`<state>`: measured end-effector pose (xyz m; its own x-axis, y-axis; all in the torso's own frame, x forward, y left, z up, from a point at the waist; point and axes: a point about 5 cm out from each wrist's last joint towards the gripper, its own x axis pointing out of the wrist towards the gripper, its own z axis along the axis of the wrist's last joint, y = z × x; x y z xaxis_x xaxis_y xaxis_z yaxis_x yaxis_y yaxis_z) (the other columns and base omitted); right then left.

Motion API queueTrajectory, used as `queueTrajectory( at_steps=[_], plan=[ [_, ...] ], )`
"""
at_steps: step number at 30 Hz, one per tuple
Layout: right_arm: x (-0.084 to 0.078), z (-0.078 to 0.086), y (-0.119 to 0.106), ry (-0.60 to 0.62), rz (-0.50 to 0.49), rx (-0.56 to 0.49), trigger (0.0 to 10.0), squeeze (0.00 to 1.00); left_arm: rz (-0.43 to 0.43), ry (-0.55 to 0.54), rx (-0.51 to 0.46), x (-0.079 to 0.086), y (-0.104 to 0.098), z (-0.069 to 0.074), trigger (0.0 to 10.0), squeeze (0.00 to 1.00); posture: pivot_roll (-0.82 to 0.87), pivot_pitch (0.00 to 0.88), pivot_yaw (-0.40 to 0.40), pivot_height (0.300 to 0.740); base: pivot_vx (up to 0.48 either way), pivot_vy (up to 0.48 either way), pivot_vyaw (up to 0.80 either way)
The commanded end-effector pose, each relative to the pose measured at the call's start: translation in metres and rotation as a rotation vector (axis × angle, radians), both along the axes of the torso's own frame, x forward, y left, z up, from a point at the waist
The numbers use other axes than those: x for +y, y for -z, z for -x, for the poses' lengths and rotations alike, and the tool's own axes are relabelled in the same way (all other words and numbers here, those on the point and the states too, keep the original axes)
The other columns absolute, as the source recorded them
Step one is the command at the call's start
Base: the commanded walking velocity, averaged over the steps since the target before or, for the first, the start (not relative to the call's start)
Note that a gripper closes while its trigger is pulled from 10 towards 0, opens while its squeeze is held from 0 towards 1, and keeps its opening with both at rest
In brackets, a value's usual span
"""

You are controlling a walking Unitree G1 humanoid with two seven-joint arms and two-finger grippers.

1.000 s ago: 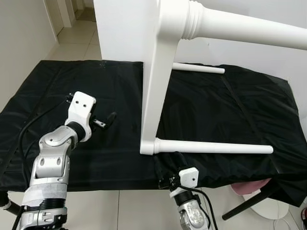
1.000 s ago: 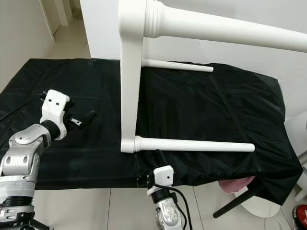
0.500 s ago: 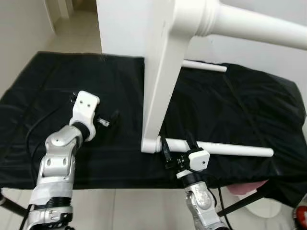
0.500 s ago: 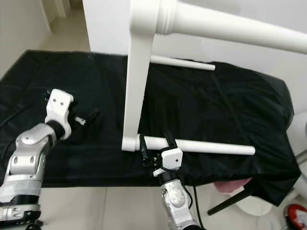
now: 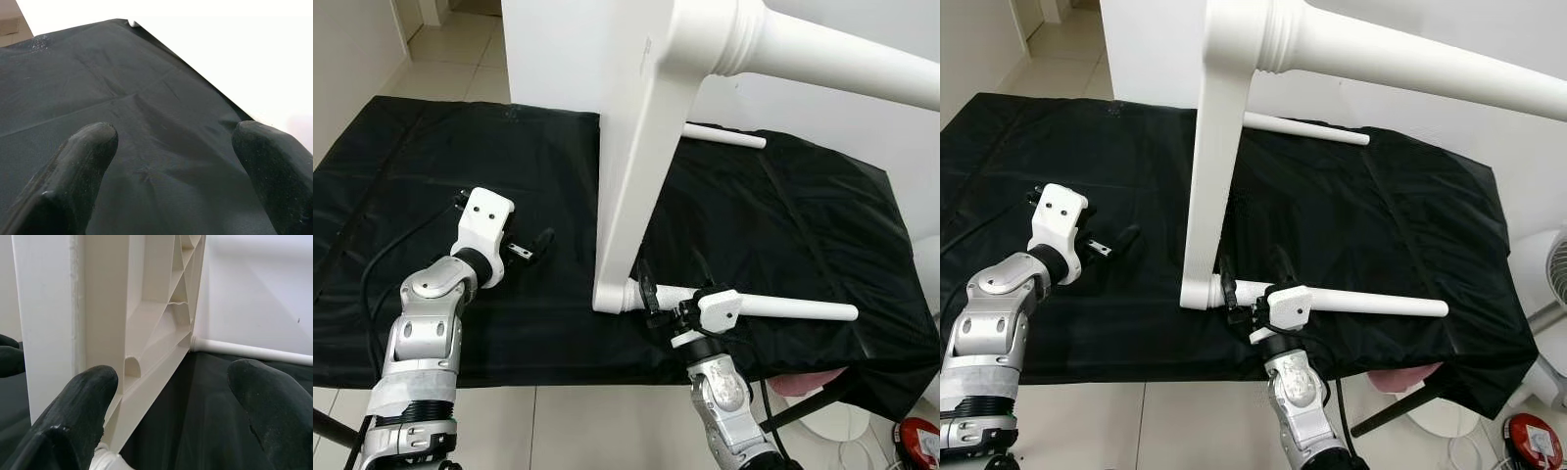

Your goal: Building children table

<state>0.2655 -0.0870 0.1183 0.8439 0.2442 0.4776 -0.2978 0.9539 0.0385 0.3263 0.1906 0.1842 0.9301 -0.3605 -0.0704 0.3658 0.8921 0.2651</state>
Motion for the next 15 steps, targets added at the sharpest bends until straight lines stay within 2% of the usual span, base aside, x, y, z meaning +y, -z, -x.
queueTrajectory(
  at_steps=[1,15],
  plan=[
    [-0.0018,-0.0011,-0.0977,-0.049,0.040,-0.243,10.0,0.00,-0.002,-0.158,-0.048,0.0076,-0.0013,-0.0023,10.0,0.00,0.06,0.000,-0.136,0.740,0.000,0.000,0.00],
    [-0.0041,0.0007,-0.0983,-0.037,0.047,-0.231,10.0,0.00,-0.008,-0.164,-0.054,0.0101,-0.0019,-0.0024,10.0,0.00,0.06,0.000,-0.132,0.740,0.000,0.000,0.00]
  ],
)
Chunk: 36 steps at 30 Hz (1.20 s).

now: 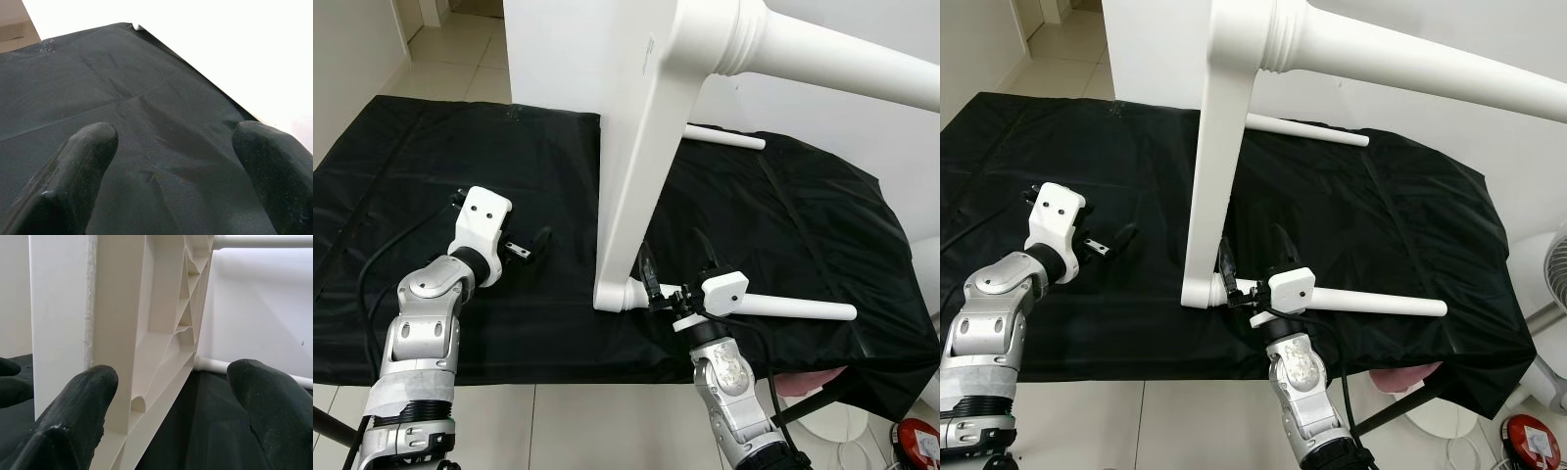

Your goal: Building children table

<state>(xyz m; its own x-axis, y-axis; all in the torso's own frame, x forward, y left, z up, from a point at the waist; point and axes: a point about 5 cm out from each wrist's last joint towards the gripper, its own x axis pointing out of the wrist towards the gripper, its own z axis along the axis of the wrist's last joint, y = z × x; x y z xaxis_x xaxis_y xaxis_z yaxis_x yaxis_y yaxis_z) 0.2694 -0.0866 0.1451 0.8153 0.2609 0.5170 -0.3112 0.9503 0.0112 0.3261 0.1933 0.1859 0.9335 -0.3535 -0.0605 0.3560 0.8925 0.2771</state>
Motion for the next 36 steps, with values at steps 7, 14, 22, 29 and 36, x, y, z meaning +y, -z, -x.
queueTrajectory(
  at_steps=[7,14,22,29,36],
  plan=[
    [-0.009,0.004,-0.069,-0.004,0.036,-0.158,10.0,0.00,0.000,-0.154,-0.038,0.007,0.001,-0.003,10.0,0.00,0.06,0.000,-0.131,0.740,0.000,0.000,0.00],
    [-0.025,-0.001,-0.065,0.076,0.025,-0.106,10.0,0.00,0.000,-0.155,-0.039,0.008,0.001,-0.002,10.0,0.00,0.06,0.000,-0.133,0.740,0.000,0.000,0.00],
    [-0.039,-0.006,-0.062,0.155,0.029,-0.078,10.0,0.00,-0.001,-0.157,-0.038,0.008,0.001,-0.001,10.0,0.00,0.06,0.000,-0.132,0.740,0.000,0.000,0.00],
    [-0.057,-0.018,-0.050,0.332,0.059,0.045,10.0,0.00,0.003,-0.153,-0.037,0.006,0.002,-0.002,10.0,0.00,0.06,0.000,-0.132,0.740,0.000,0.000,0.00],
    [-0.072,-0.029,-0.036,0.448,0.086,0.197,10.0,0.00,0.013,-0.160,-0.036,0.005,0.003,0.000,10.0,0.00,0.07,0.000,-0.137,0.740,0.000,0.000,0.00]
  ],
)
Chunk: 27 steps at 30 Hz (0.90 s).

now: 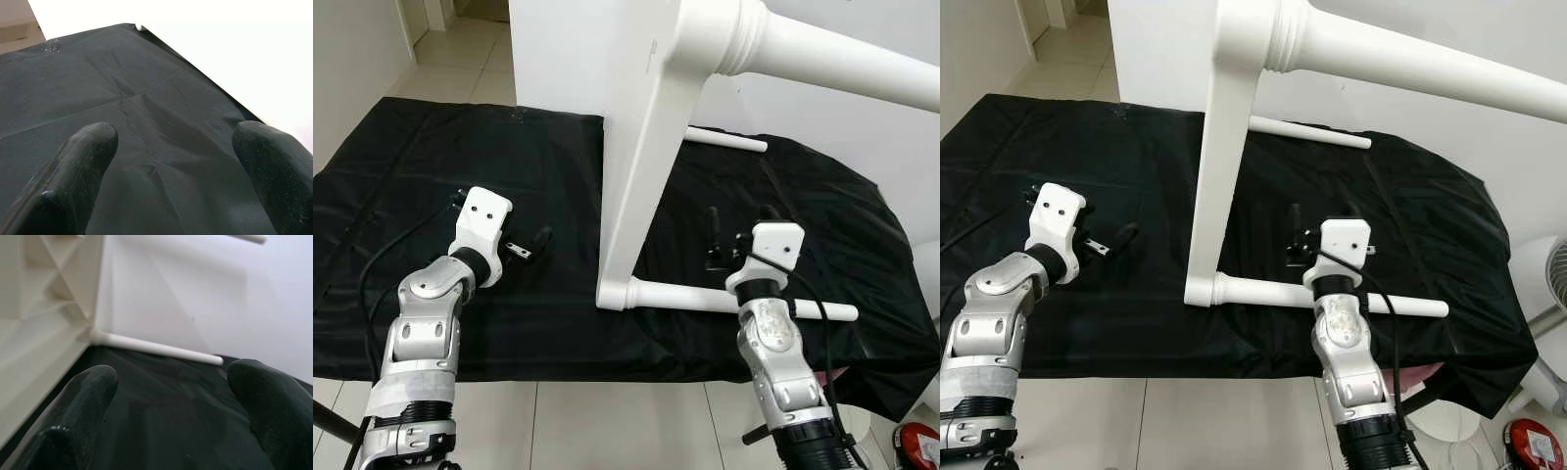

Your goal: Building children table

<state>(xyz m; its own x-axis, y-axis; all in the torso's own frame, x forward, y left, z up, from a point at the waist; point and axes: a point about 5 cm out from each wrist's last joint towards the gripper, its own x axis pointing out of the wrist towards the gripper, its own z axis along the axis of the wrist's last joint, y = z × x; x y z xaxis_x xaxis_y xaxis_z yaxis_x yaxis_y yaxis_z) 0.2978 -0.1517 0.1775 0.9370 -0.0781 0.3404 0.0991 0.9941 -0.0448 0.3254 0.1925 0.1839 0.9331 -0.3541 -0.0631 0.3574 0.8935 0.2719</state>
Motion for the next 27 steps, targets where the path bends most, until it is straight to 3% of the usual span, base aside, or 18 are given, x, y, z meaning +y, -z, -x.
queueTrajectory(
  at_steps=[1,10,15,27],
  plan=[
    [-0.006,-0.001,-0.003,0.030,0.010,0.008,10.0,0.00,0.009,-0.160,-0.040,0.006,0.001,-0.001,10.0,0.00,0.07,0.000,-0.137,0.740,0.000,0.000,0.00],
    [-0.010,-0.010,0.006,0.022,-0.001,0.072,10.0,0.00,0.043,-0.176,-0.037,0.002,0.006,0.003,10.0,0.00,0.07,0.000,-0.146,0.740,0.000,0.000,0.00],
    [-0.016,-0.017,0.010,0.022,0.035,0.114,10.0,0.00,0.126,-0.230,-0.087,-0.006,0.006,0.008,10.0,0.00,0.08,0.000,-0.160,0.740,0.000,0.000,0.00],
    [-0.018,-0.016,0.022,0.016,0.065,0.146,10.0,0.00,0.203,-0.300,-0.117,-0.002,0.007,0.016,10.0,0.00,0.09,0.000,-0.161,0.740,0.000,0.000,0.00]
  ],
)
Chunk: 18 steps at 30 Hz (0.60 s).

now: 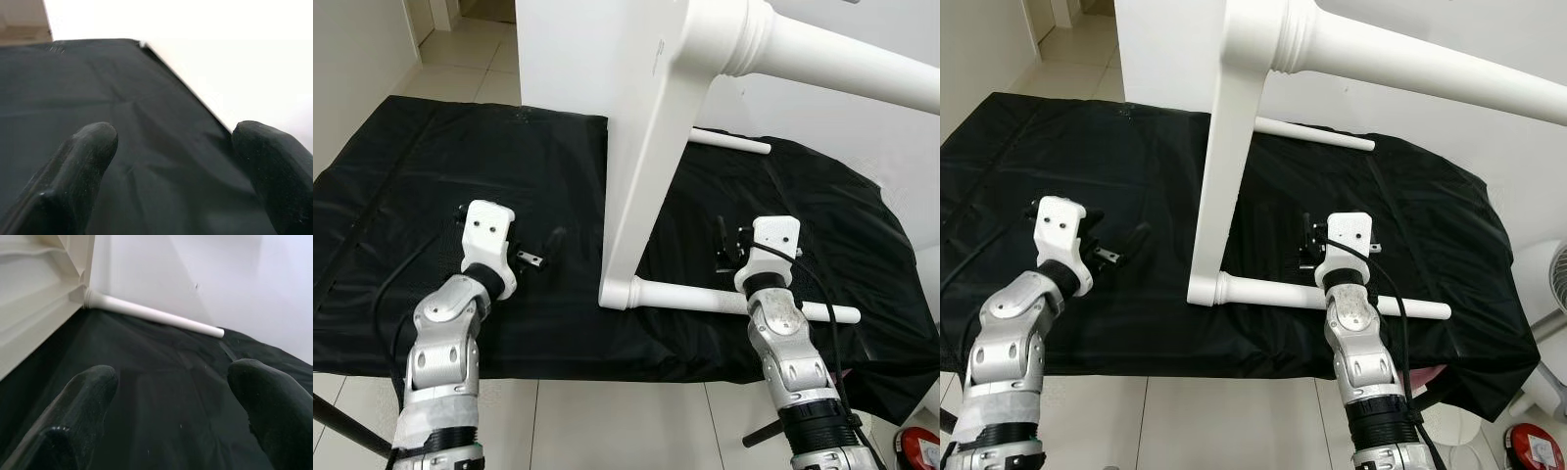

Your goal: Building children table

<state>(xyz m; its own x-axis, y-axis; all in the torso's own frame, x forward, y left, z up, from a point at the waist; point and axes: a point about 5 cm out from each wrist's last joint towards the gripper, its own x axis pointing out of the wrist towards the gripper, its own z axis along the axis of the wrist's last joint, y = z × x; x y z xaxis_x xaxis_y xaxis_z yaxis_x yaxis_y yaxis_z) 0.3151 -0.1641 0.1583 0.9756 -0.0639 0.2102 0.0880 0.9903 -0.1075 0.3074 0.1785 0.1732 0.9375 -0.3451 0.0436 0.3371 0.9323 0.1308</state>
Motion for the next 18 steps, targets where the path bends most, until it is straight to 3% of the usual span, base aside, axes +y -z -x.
queueTrajectory(
  at_steps=[1,6,18],
  plan=[
    [-0.006,0.003,0.005,0.020,0.009,-0.003,10.0,0.00,0.053,-0.303,-0.047,0.012,-0.003,0.000,10.0,0.00,0.09,0.000,-0.158,0.740,0.000,0.000,0.00],
    [0.003,0.008,0.009,-0.051,-0.048,-0.026,10.0,0.00,0.097,-0.300,-0.056,0.009,-0.002,0.007,10.0,0.00,0.09,0.000,-0.150,0.740,0.000,0.000,0.00],
    [0.007,0.016,0.010,-0.086,-0.038,-0.067,10.0,0.00,0.144,-0.306,-0.087,0.006,-0.004,0.017,10.0,0.00,0.09,0.000,-0.145,0.740,0.000,0.000,0.00]
  ],
)
